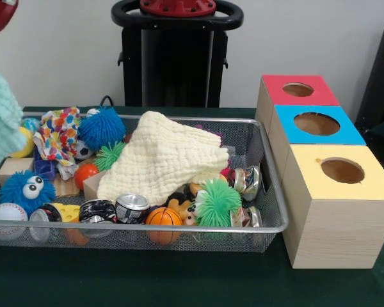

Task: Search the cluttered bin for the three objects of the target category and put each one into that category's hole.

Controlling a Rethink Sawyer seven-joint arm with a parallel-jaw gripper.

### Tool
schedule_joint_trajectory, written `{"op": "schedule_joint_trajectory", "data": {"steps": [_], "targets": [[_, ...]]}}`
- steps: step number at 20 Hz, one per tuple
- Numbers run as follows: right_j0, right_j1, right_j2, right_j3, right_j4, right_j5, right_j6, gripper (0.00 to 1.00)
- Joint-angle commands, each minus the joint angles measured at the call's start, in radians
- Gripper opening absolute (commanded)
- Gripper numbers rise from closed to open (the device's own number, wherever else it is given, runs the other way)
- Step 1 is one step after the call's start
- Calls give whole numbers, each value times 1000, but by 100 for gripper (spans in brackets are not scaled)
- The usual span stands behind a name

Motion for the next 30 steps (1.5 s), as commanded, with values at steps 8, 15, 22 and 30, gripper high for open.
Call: {"op": "schedule_joint_trajectory", "data": {"steps": [8,15,22,30], "targets": [[132,-35,-123,-64,-107,-40,132,0],[191,-55,-79,-25,-4,122,105,0],[299,46,-157,71,4,6,312,0],[345,94,-208,100,39,-39,379,0]]}}
